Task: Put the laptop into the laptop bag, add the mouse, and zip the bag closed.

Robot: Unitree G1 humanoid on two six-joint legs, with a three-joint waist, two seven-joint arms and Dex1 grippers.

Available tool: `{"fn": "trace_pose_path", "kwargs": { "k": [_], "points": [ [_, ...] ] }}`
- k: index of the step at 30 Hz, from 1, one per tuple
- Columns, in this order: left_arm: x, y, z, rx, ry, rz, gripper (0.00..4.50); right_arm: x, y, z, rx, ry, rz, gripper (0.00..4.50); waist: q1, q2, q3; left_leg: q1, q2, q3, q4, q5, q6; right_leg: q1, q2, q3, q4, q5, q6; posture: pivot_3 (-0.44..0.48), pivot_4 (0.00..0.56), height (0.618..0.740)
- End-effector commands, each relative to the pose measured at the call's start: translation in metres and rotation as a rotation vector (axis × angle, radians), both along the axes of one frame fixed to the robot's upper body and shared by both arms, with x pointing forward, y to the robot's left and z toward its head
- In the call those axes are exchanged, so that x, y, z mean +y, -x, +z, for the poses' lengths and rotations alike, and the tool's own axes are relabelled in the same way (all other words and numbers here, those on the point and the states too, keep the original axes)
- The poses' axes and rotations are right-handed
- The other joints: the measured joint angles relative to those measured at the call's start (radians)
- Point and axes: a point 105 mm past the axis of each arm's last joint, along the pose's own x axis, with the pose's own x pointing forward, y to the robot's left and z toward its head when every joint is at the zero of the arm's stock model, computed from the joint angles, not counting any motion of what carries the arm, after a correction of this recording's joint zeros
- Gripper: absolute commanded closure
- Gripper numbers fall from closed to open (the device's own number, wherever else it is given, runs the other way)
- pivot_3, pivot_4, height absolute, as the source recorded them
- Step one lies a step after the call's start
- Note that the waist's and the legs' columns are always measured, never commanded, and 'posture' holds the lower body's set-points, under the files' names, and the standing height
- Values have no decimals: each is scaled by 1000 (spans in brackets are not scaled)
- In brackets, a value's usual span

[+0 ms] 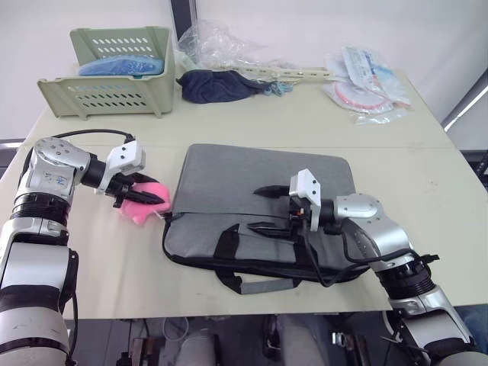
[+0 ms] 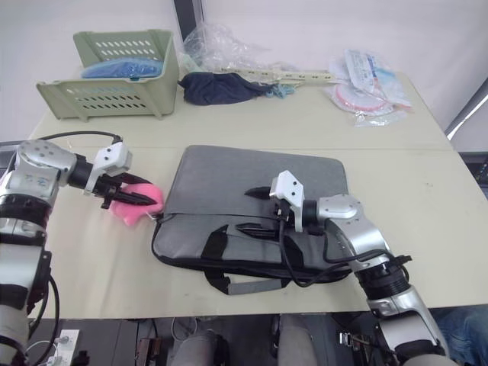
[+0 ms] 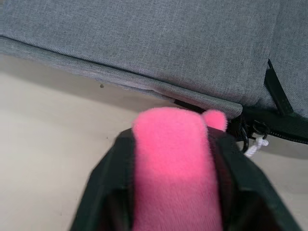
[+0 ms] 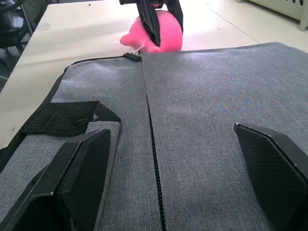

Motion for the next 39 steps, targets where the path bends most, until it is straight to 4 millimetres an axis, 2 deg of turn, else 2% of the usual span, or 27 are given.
{"fn": "trace_pose_path", "kwargs": {
  "k": [1,8,13,16,24,29,35,39],
  "points": [
    [8,16,12,50,-27,-67,4454,-12,-5,-32,83,88,-56,0,0,0,0,0,0,0,0,0,0,0,0,0,0,0,0,0,150,740],
    [17,33,13,122,-26,-30,4454,-10,-8,-34,85,80,-60,0,0,0,0,0,1,0,1,0,0,0,0,1,1,0,0,0,150,740],
    [18,71,9,253,-13,-59,4454,-10,-9,-39,88,89,-64,0,-8,0,0,1,4,-2,0,0,0,0,1,2,1,-1,-2,0,150,740],
    [14,93,5,319,-3,-97,4454,-8,-10,-41,92,80,-67,0,-3,0,0,3,5,-4,0,0,0,0,1,3,1,-2,-3,0,150,740],
    [4,123,-6,431,26,-149,4454,-3,-9,-43,97,80,-53,0,-5,0,0,4,5,-2,-1,0,0,0,2,4,2,-3,-5,0,150,740],
    [-9,144,-17,511,77,-188,4454,-3,-8,-44,100,82,-52,0,-5,1,1,5,6,-2,-2,0,-1,0,3,4,2,-4,-7,0,150,740],
    [-22,154,-26,521,121,-187,4454,-1,-7,-45,110,76,-48,0,-1,1,1,5,6,-1,-3,-1,-1,0,3,4,2,-4,-8,0,150,740],
    [-21,146,-31,467,136,-136,4454,0,-4,-46,115,76,-42,0,0,1,1,5,6,-1,-3,-1,-1,0,3,4,2,-5,-8,0,150,740]
  ]
}}
